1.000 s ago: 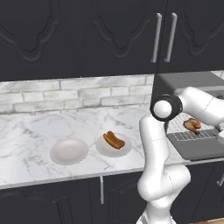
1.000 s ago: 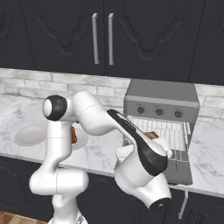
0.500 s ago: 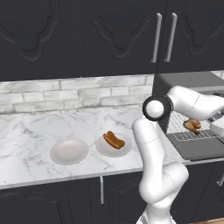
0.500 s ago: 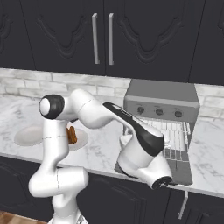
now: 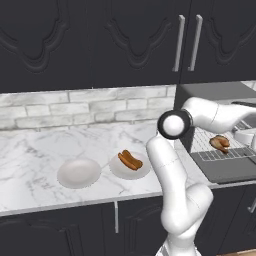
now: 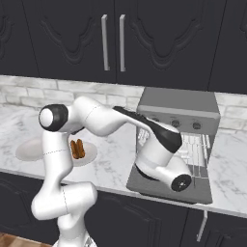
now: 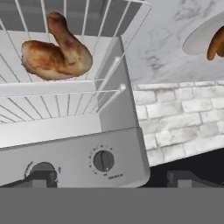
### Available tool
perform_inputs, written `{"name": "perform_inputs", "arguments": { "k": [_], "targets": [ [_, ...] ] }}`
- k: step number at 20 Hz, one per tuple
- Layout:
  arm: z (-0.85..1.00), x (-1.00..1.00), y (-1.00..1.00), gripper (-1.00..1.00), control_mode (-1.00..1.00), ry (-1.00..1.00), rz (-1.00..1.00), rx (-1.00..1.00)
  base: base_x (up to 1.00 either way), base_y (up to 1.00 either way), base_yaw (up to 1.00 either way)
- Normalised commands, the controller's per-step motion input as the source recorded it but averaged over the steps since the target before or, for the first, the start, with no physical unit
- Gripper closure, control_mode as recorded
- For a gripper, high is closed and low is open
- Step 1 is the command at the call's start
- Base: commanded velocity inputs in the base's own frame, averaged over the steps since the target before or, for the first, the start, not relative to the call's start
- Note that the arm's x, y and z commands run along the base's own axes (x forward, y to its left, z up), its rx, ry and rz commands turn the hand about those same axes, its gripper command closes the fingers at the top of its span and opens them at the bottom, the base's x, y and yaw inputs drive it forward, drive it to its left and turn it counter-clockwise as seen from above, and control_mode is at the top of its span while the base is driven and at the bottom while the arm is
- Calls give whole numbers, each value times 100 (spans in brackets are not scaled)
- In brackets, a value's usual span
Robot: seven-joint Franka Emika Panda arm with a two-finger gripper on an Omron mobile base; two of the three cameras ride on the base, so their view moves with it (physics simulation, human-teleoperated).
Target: Open the toaster oven door. Place the hotdog bun on the top rack in the toaster oven and place the chicken drumstick on the bottom rack.
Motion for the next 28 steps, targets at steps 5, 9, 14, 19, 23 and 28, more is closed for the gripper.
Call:
{"name": "perform_inputs", "arguments": {
  "k": [5,9,14,19,23,28],
  "targets": [
    [-30,11,-13,-100,-100,0,-7,12,0,0,0],
    [-6,29,-5,-100,-100,-1,-2,4,0,0,0],
    [-1,41,0,-100,-100,0,0,0,0,0,0],
    [-11,37,0,-100,-100,0,0,-5,0,0,0],
    [-15,33,0,-100,-100,0,0,-11,0,0,0],
    [-15,26,0,-100,-100,0,0,-9,0,0,0]
  ]
}}
